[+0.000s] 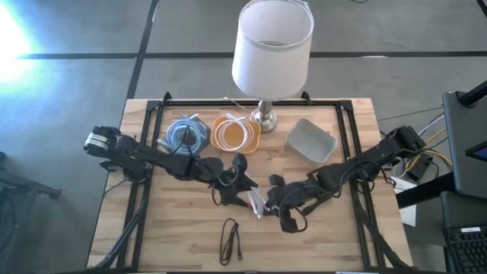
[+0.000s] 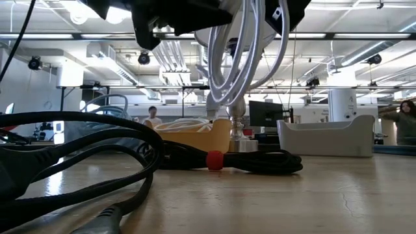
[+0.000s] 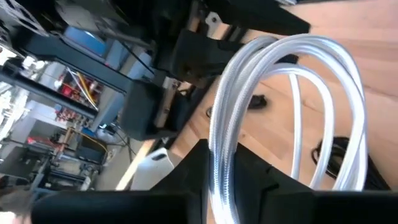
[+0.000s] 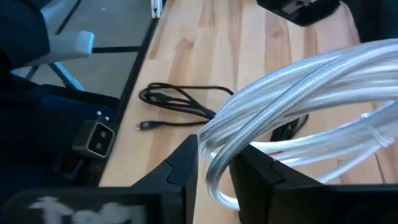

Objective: Sort HDMI cables
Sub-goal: Put the white HDMI cable into the yellow bin

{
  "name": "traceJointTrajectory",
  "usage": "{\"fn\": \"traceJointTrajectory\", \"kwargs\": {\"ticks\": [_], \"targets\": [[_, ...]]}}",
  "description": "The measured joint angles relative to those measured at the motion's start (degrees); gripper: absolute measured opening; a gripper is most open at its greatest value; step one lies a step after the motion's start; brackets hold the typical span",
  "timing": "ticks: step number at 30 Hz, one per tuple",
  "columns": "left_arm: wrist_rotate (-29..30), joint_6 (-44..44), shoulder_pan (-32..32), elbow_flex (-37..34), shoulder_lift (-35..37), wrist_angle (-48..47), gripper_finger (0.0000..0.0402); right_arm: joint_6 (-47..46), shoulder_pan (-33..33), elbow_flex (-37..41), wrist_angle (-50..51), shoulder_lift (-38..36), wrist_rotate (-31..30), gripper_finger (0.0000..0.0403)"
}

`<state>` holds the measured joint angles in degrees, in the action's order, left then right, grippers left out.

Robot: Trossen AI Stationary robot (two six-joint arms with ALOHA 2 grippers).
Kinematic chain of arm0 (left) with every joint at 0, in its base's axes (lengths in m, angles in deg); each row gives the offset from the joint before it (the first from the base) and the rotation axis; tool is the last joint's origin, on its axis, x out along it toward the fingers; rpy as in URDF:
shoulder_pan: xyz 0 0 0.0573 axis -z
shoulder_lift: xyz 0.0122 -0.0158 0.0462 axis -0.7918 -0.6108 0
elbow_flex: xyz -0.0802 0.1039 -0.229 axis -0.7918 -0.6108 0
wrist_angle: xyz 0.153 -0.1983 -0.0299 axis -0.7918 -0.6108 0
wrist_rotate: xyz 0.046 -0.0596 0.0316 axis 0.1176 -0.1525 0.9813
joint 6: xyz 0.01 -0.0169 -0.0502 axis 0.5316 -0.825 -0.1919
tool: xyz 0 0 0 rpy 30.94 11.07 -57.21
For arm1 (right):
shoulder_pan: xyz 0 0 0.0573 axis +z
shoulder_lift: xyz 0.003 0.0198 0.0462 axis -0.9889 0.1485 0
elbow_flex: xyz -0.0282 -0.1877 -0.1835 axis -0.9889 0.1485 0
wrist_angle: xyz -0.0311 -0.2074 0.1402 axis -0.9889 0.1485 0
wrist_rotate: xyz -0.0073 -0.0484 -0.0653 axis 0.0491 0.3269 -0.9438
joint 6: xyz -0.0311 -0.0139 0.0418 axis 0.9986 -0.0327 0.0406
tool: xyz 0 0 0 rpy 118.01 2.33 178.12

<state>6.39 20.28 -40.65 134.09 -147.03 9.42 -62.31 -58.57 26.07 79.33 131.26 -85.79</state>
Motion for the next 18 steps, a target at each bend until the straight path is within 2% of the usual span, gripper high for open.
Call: {"fn": "traceJointTrajectory", "kwargs": {"ticks": [9,11,18], "targets": [[0.15,-5.99,0.05,-0.04,-0.02,-5.62,0.0057,-6.07,-0.11,0.32,10.32,-0.07,-0.73,0.0116],[3.53,-7.03,0.15,-0.04,-0.02,-6.25,0.0055,-7.92,-0.12,0.59,12.56,-0.07,-0.65,0.0121],[21.23,-8.74,0.01,-0.04,1.82,-8.09,0.0053,-12.42,0.07,0.99,15.69,-0.07,-1.87,0.0132]]}}
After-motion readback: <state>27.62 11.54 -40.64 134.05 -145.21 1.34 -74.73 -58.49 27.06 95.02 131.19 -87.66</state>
